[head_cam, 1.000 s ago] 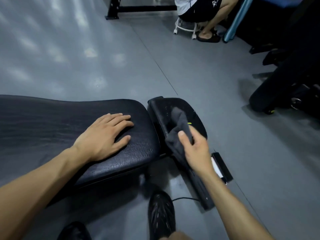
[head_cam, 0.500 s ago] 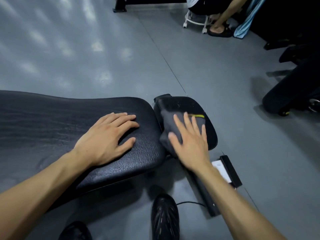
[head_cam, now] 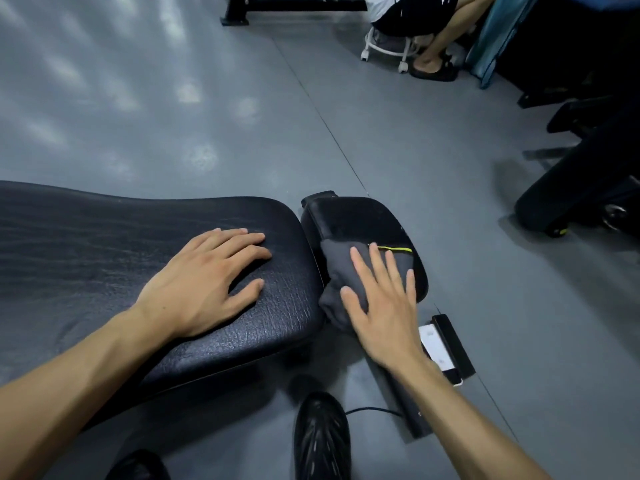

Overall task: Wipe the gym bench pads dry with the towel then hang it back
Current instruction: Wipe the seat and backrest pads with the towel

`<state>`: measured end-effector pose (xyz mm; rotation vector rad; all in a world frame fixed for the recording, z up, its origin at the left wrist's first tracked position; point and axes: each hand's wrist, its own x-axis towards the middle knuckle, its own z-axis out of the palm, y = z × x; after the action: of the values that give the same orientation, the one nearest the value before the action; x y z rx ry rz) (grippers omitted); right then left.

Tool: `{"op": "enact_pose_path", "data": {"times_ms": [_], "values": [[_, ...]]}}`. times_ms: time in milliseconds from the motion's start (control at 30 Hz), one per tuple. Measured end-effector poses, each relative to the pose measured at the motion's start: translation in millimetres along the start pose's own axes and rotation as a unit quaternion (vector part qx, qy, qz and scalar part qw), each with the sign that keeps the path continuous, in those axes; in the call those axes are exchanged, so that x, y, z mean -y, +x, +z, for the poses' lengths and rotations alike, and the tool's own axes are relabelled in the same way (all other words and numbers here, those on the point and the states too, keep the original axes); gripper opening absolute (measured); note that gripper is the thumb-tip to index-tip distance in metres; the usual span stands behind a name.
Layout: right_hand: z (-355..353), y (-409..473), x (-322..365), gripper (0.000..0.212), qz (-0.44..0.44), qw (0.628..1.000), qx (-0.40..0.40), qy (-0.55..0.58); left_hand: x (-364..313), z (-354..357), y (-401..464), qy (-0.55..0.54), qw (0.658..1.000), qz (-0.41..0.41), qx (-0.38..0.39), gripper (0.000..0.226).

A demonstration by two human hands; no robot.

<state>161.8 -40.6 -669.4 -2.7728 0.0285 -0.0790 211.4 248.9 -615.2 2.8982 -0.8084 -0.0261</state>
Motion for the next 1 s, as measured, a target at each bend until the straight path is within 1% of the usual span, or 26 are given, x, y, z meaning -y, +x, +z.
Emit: {"op": "enact_pose_path", "data": {"times_ms": [33,67,133,200,233,267,333,433,500,600,700,800,833,900,1000], "values": [[-3,1,-9,0.065,-0.005,1.0,0.012,0.006,0,0,0,0.001,1.0,0.0,0.002,0.051],[-5,16,-21,0.063,0.01,1.0,0.021,0.014,0,-1,0,0.001,1.0,0.0,0.005,0.051],[-11,61,-43,0.06,0.09,0.995,0.043,0.024,0,-1,1,0.002,1.0,0.001,0.007,0.051],[-15,105,-55,0.063,0.18,0.98,0.075,0.047,-1,-2,0,0.001,1.0,-0.002,0.005,0.051],[-15,116,-56,0.066,0.206,0.974,0.077,0.052,-1,-2,0,0.002,1.0,-0.002,0.006,0.051],[-13,118,-53,0.067,0.212,0.974,0.074,0.042,-1,-2,0,0.001,1.0,-0.003,0.005,0.051],[-11,95,-44,0.067,0.177,0.982,0.067,0.018,-1,-2,1,0.003,1.0,-0.001,0.009,0.051],[-13,22,-41,0.068,0.075,0.996,0.042,0.017,-1,-1,0,0.007,1.0,-0.001,0.01,0.051],[-15,9,-52,0.072,0.065,0.996,0.048,0.043,0,-1,1,0.007,1.0,-0.002,0.012,0.052],[-14,52,-65,0.071,0.088,0.995,0.044,0.036,0,-1,1,0.011,1.0,0.001,0.014,0.052],[-13,118,-68,0.065,0.131,0.988,0.078,0.041,0,-1,2,0.013,1.0,-0.002,0.016,0.052],[-13,166,-65,0.074,0.174,0.978,0.106,0.051,-1,0,2,0.013,1.0,-0.002,0.017,0.051],[-13,177,-62,0.078,0.175,0.977,0.11,0.06,-1,0,2,0.012,1.0,-0.002,0.017,0.051],[-12,190,-52,0.074,0.162,0.978,0.12,0.06,-1,0,3,0.016,1.0,-0.003,0.02,0.051],[-3,203,-24,0.066,0.098,0.989,0.111,0.003,-3,0,3,0.019,1.0,-0.004,0.017,0.049]]}}
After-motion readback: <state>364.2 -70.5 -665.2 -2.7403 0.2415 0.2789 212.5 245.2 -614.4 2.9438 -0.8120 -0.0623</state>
